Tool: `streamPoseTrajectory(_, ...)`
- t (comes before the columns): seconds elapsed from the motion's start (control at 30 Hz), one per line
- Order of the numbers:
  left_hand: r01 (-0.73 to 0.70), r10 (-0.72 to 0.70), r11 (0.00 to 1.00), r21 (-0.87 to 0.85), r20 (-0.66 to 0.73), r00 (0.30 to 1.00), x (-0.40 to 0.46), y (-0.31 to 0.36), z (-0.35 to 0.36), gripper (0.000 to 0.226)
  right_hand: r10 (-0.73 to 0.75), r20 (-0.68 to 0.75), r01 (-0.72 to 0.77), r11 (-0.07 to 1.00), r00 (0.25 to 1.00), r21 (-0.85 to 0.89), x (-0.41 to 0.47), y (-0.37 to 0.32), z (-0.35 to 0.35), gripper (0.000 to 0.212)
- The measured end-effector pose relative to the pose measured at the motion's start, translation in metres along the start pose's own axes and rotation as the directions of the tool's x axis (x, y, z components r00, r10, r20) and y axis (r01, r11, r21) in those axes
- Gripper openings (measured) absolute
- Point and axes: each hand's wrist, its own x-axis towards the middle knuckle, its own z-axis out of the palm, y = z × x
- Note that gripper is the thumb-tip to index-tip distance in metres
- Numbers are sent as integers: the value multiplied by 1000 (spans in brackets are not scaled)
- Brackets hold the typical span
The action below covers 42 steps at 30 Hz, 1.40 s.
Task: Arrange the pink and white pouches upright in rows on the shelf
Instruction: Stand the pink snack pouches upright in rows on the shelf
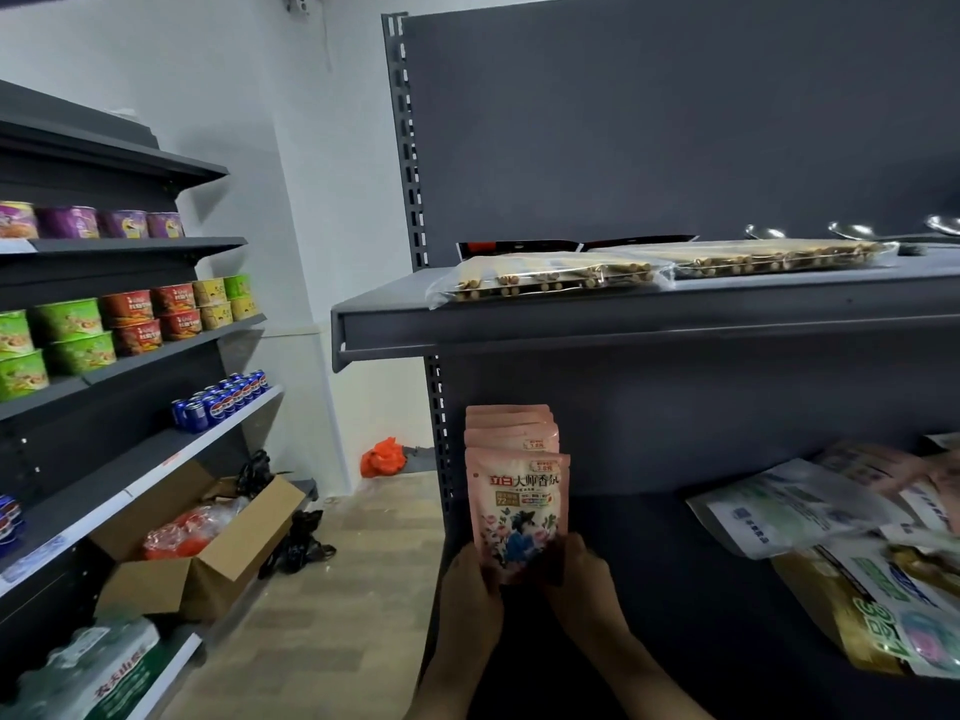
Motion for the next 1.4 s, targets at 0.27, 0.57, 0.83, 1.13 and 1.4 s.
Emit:
streamPoseTrajectory(0.27, -105, 105, 994, -19, -35, 994, 2, -10, 6, 36, 5, 9, -5, 1000, 1000, -17, 3, -2, 3, 38)
streamPoseTrajectory(0.57, -204, 206, 978, 30, -64, 976, 0, -17, 7, 42, -42, -37, 42, 999, 998, 10, -5, 4, 6, 49)
streamPoseTrajectory(0.83, -192, 204, 978, 81, -189, 961, -4, -17, 9, 54, -54, -143, 73, 988, 988, 134, -16, 9, 1, 54)
streamPoseTrajectory(1.13, -523, 576, 817, 244, -374, 726, -25, 68, 30, 19, -114, -374, 175, 976, 921, 133, -27, 23, -54, 34)
streamPoseTrajectory(1.4, -640, 647, 762, 95, -156, 747, -36, 154, 128, 23, -89, -475, 158, 981, 876, 109, -23, 83, -169, 17)
